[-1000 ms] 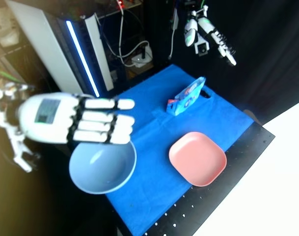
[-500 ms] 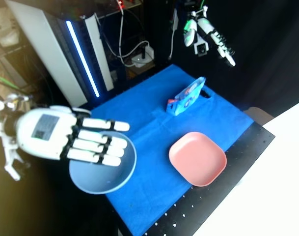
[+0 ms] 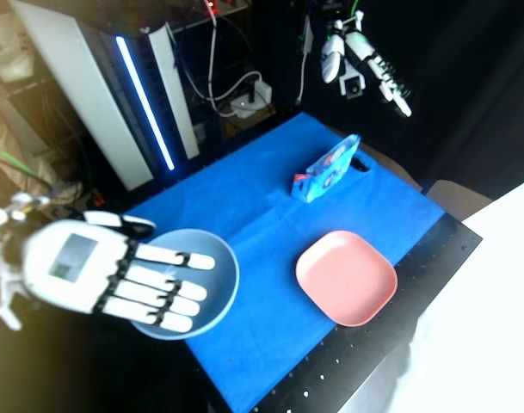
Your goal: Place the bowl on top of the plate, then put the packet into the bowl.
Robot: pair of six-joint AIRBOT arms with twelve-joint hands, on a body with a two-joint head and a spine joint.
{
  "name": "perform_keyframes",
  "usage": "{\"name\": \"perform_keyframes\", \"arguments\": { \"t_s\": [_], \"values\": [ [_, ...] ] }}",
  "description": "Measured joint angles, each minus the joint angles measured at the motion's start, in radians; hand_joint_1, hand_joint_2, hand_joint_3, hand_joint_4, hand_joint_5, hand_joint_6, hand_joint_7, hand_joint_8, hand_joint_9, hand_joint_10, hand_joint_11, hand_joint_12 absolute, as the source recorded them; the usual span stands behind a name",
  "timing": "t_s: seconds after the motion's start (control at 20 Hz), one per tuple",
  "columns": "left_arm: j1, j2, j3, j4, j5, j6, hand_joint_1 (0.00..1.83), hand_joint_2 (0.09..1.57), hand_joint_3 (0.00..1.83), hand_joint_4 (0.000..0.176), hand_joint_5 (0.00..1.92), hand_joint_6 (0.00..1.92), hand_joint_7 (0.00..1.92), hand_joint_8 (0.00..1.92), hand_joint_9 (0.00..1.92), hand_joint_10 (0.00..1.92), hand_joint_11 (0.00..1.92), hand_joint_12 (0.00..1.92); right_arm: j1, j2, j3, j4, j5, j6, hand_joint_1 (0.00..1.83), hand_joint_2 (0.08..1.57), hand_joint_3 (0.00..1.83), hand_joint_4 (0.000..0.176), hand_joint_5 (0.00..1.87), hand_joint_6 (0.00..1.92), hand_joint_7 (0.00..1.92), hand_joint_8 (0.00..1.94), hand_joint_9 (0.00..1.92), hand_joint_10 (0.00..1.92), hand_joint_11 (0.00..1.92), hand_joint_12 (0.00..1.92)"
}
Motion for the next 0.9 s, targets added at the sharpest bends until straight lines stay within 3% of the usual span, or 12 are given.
{"name": "perform_keyframes", "arguments": {
  "t_s": [0.05, 0.1, 0.25, 0.4, 0.55, 0.6, 0.65, 0.7, 0.75, 0.8, 0.85, 0.9],
  "values": [
    [0.0, 0.0, 0.0, 0.001, 0.0, 0.0, 0.03, 1.24, 0.0, 0.154, 0.0, 0.0, 0.0, 0.0, 0.0, 0.0, 0.0, 0.0, 0.0, -0.005, 0.006, 0.0, 0.0, 0.0, 0.5, 0.88, 0.0, 0.159, 0.02, 0.01, 0.02, 0.01, 0.04, 0.01, 0.08, 0.04],
    [0.0, 0.0, 0.0, 0.002, 0.0, 0.0, 0.03, 1.25, 0.0, 0.143, 0.0, 0.0, 0.0, 0.0, 0.0, 0.0, 0.0, 0.0, 0.0, -0.012, 0.015, 0.001, 0.001, 0.0, 0.53, 0.9, 0.0, 0.12, 0.06, 0.0, 0.06, 0.0, 0.08, 0.01, 0.16, 0.09],
    [0.0, -0.006, 0.0, 0.0, -0.001, -0.001, 0.05, 1.27, 0.01, 0.133, 0.0, 0.0, 0.0, 0.0, 0.0, 0.0, 0.0, 0.0, 0.0, -0.033, 0.031, -0.001, -0.012, -0.002, 0.59, 0.91, 0.0, 0.114, 0.12, 0.02, 0.1, 0.01, 0.1, 0.01, 0.16, 0.1],
    [0.0, -0.008, 0.0, 0.002, 0.0, -0.002, 0.07, 1.24, 0.0, 0.146, 0.0, 0.0, 0.0, 0.0, 0.0, 0.0, 0.0, 0.0, 0.0, -0.063, 0.047, -0.037, -0.052, -0.001, 0.57, 0.93, 0.0, 0.109, 0.14, 0.0, 0.14, 0.01, 0.15, 0.01, 0.23, 0.13],
    [0.0, -0.008, 0.0, 0.002, -0.001, -0.002, 0.08, 1.25, 0.0, 0.142, 0.0, 0.0, 0.0, 0.0, 0.0, 0.0, 0.0, 0.0, 0.0, -0.068, 0.054, -0.049, -0.056, -0.001, 0.59, 0.95, 0.0, 0.125, 0.13, 0.0, 0.18, 0.0, 0.2, 0.0, 0.12, 0.41],
    [0.0, -0.011, 0.0, 0.002, 0.0, -0.002, 0.07, 1.25, 0.0, 0.132, 0.0, 0.0, 0.0, 0.0, 0.0, 0.0, 0.0, 0.0, 0.001, -0.07, 0.056, -0.051, -0.055, -0.001, 0.62, 1.03, 0.01, 0.024, 0.37, 0.02, 0.36, 0.01, 0.34, 0.01, 0.14, 0.57],
    [0.0, -0.011, 0.0, 0.0, 0.0, -0.002, 0.07, 1.25, 0.0, 0.132, 0.0, 0.0, 0.0, 0.0, 0.0, 0.0, 0.0, 0.0, 0.001, -0.07, 0.056, -0.052, -0.055, -0.001, 0.62, 1.03, 0.01, 0.024, 0.37, 0.02, 0.36, 0.01, 0.34, 0.01, 0.14, 0.57],
    [0.0, -0.011, 0.0, 0.003, 0.0, -0.002, 0.07, 1.25, 0.0, 0.139, 0.0, 0.0, 0.0, 0.0, 0.0, 0.0, 0.0, 0.0, 0.001, -0.071, 0.059, -0.053, -0.051, -0.001, 0.56, 1.2, 0.01, 0.0, 0.65, 0.02, 0.65, 0.01, 0.57, 0.02, 0.32, 0.58],
    [0.0, -0.011, 0.0, 0.001, 0.0, -0.003, 0.07, 1.25, 0.0, 0.139, 0.0, 0.0, 0.0, 0.0, 0.0, 0.0, 0.0, 0.0, 0.005, -0.072, 0.06, -0.053, -0.049, -0.001, 0.56, 1.2, 0.01, 0.0, 0.65, 0.02, 0.65, 0.01, 0.57, 0.02, 0.32, 0.58],
    [0.0, -0.011, 0.0, 0.0, 0.0, -0.003, 0.07, 1.25, 0.0, 0.146, 0.0, 0.0, 0.0, 0.0, 0.0, 0.0, 0.0, 0.0, 0.005, -0.072, 0.06, -0.052, -0.046, -0.001, 0.92, 1.25, 0.0, 0.0, 0.76, 1.01, 0.88, 0.0, 0.79, 0.0, 0.48, 0.6],
    [0.0, -0.012, 0.0, 0.0, -0.001, -0.004, 0.06, 1.24, 0.0, 0.147, 0.0, 0.0, 0.0, 0.0, 0.0, 0.0, 0.0, 0.0, 0.01, -0.072, 0.06, -0.047, -0.039, 0.002, 0.96, 1.24, 0.0, 0.032, 0.76, 1.26, 1.02, 0.02, 0.92, 0.02, 0.58, 0.65],
    [0.0, -0.013, 0.0, 0.0, 0.001, -0.005, 0.06, 1.24, 0.0, 0.144, 0.0, 0.0, 0.0, 0.0, 0.0, 0.0, 0.0, 0.0, 0.016, -0.071, 0.061, -0.053, -0.029, 0.002, 0.92, 1.24, 0.0, 0.125, 0.76, 1.32, 1.25, 0.06, 1.15, 0.07, 0.69, 0.85]
  ]
}}
